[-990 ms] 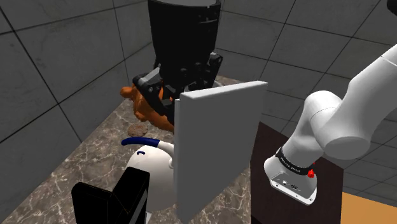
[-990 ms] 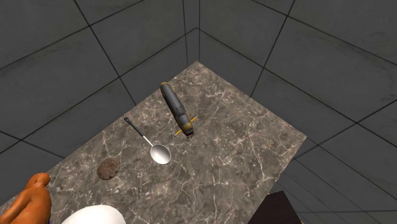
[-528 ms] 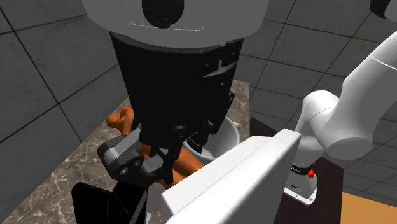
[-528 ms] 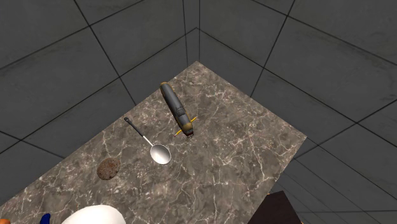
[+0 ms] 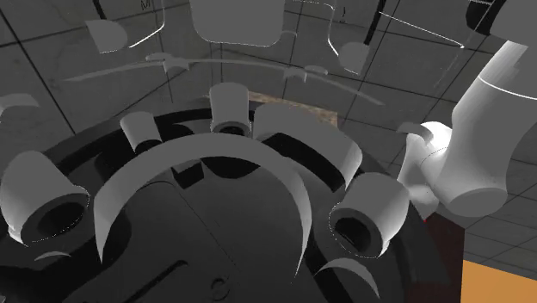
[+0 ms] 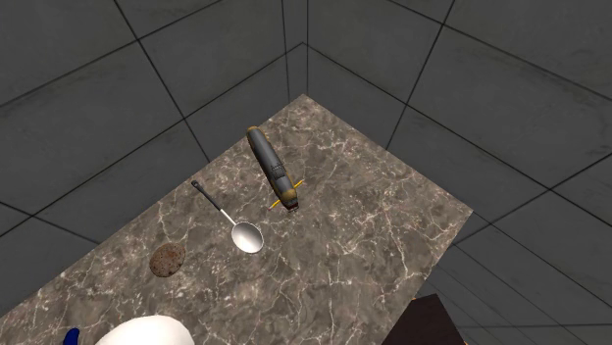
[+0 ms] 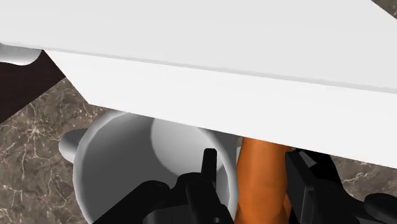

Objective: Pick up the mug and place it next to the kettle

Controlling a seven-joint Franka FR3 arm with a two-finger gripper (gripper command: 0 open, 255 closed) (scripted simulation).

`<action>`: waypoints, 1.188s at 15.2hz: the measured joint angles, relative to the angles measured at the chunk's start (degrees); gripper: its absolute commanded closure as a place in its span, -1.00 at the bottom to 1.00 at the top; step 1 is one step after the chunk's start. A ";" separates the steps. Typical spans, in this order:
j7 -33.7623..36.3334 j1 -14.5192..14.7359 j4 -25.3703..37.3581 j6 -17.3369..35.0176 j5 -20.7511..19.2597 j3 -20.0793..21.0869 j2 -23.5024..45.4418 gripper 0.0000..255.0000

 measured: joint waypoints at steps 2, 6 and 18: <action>0.02 -0.06 -1.47 1.31 0.13 -0.02 -0.20 1.00; -0.27 -0.33 -5.19 4.53 0.54 -0.18 -0.87 1.00; -0.29 -0.52 -14.48 13.79 0.50 -0.33 -0.88 1.00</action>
